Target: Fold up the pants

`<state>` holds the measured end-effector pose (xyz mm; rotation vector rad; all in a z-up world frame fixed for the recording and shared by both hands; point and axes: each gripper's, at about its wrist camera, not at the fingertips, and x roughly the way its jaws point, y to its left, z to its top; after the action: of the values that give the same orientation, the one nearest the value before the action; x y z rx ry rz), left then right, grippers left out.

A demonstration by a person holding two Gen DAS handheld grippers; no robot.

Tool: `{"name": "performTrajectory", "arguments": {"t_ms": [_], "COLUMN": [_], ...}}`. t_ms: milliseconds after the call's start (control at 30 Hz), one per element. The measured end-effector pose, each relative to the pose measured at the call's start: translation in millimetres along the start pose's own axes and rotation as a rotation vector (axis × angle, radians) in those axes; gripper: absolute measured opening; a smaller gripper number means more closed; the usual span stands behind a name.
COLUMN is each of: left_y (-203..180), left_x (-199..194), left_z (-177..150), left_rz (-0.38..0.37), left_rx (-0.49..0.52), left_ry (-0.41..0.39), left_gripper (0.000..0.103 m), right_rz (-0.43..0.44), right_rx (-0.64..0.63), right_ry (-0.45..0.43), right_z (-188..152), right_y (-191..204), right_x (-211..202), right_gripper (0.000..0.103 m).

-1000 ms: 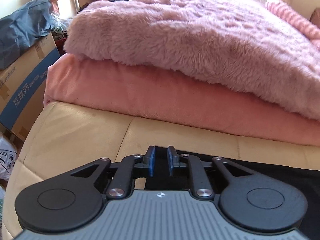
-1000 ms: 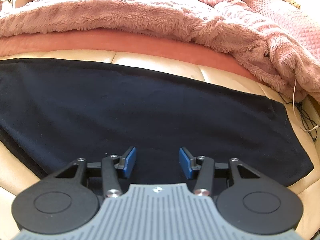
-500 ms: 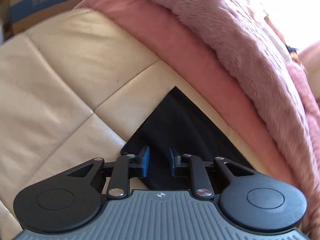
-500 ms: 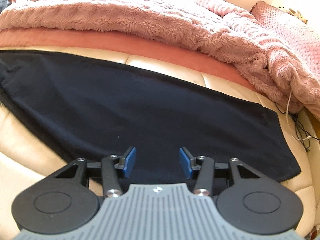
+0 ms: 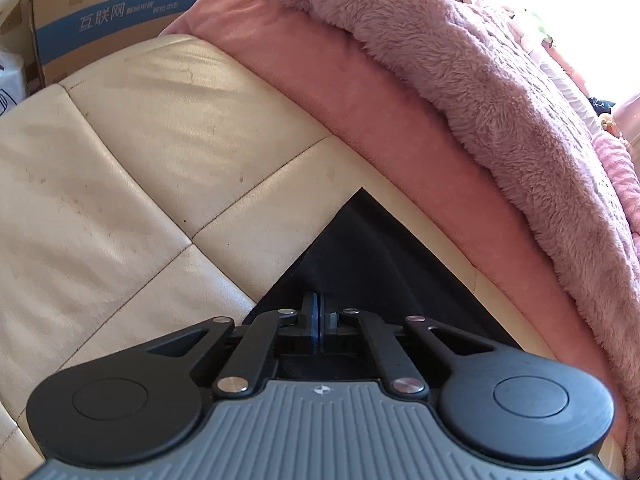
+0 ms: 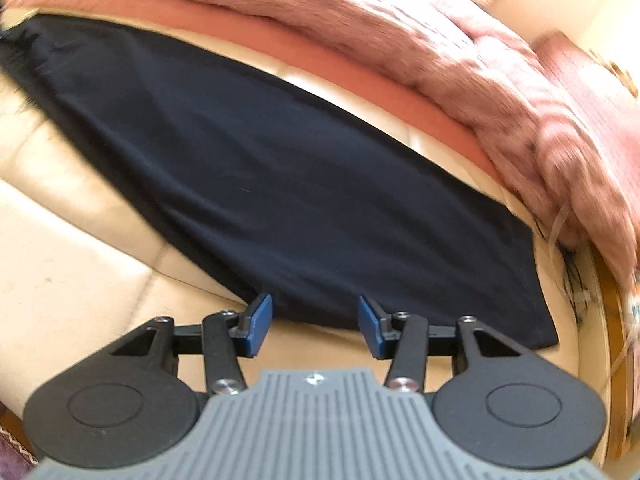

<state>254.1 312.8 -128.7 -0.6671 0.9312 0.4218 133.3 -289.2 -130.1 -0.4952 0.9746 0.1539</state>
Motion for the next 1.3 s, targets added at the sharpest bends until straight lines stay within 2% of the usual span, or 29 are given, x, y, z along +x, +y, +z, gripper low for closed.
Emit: {"name": "performTrajectory", "arguments": {"t_ms": [100, 133, 167, 233, 300, 367, 467, 567, 667, 733, 833, 867, 967, 1000, 1067, 1133, 1167, 1233, 1300], "left_y": [-0.6, -0.9, -1.4, -7.2, -12.4, -16.6, -19.7, -7.1, 10.6, 16.9, 14.5, 10.5, 2.6, 4.9, 11.9, 14.9, 13.3, 4.3, -5.3], "left_x": [-3.5, -4.5, -6.0, -11.4, -20.4, -32.1, -39.1, -31.5, -18.3, -12.9, -10.8, -11.4, -13.7, -19.2, -34.2, -48.6, -53.1, -53.8, -50.1], "left_z": [2.4, 4.4, 6.4, 12.7, 19.5, 25.6, 24.5, 13.8, 6.1, 2.8, 1.6, 1.4, 1.4, 1.6, 2.8, 1.8, 0.0, -5.2, -11.8], "left_rz": [-0.002, -0.002, -0.002, 0.003, -0.013, -0.03, 0.001, 0.04, 0.07, 0.064, 0.077, 0.103, 0.277, 0.264, 0.155, 0.062, 0.025, -0.054, -0.114], "left_rx": [0.015, 0.019, 0.025, 0.048, 0.067, 0.073, 0.108, 0.131, 0.096, 0.089, 0.136, 0.176, 0.289, 0.287, 0.229, 0.176, 0.163, 0.14, 0.127], "left_ry": [-0.014, -0.015, -0.016, -0.023, -0.034, -0.043, -0.02, 0.015, 0.055, 0.057, 0.055, 0.054, 0.047, 0.038, 0.038, 0.037, 0.044, 0.073, 0.104], "left_gripper": [0.0, 0.0, 0.0, 0.0, 0.0, 0.0, 0.0, 0.0, 0.0, 0.0, 0.001, 0.001, 0.001, 0.001, 0.004, 0.008, 0.013, 0.017, 0.025], "right_rz": [0.032, 0.026, 0.01, 0.013, 0.03, 0.031, 0.038, 0.061, 0.083, 0.095, 0.114, 0.128, 0.149, 0.15, 0.148, 0.163, 0.178, 0.206, 0.234], "right_rx": [-0.121, -0.159, -0.182, -0.177, -0.134, -0.073, 0.016, 0.014, 0.008, 0.005, 0.005, 0.007, -0.005, -0.008, 0.015, 0.075, 0.114, 0.16, 0.179], "right_ry": [-0.022, -0.022, -0.021, 0.006, 0.006, -0.03, -0.065, -0.039, -0.011, 0.009, 0.021, 0.029, 0.065, 0.078, 0.085, 0.052, 0.024, -0.016, -0.049], "right_z": [8.4, 10.1, 10.9, 12.7, 14.0, 17.6, 20.0, 14.2, 8.6, 3.7, 0.9, 1.0, 1.5, 1.7, 1.4, 4.3, 7.4, 13.7, 23.1], "right_y": [22.1, 29.0, 33.0, 32.5, 23.0, 11.2, -6.9, -7.9, 1.1, 4.3, 6.5, 6.3, 4.1, 2.8, -2.5, -9.6, -12.8, -14.1, -8.0], "right_x": [7.1, 11.6, 15.9, 25.0, 26.3, 17.6, 3.2, 2.6, 8.2, 12.4, 17.2, 17.7, 18.8, 20.0, 17.2, 8.6, 2.9, -2.4, -3.5], "right_gripper": [0.042, 0.036, 0.024, 0.008, 0.001, 0.0, 0.0, 0.0, 0.0, 0.0, 0.002, 0.004, 0.006, 0.006, 0.008, 0.018, 0.024, 0.025, 0.025]}}
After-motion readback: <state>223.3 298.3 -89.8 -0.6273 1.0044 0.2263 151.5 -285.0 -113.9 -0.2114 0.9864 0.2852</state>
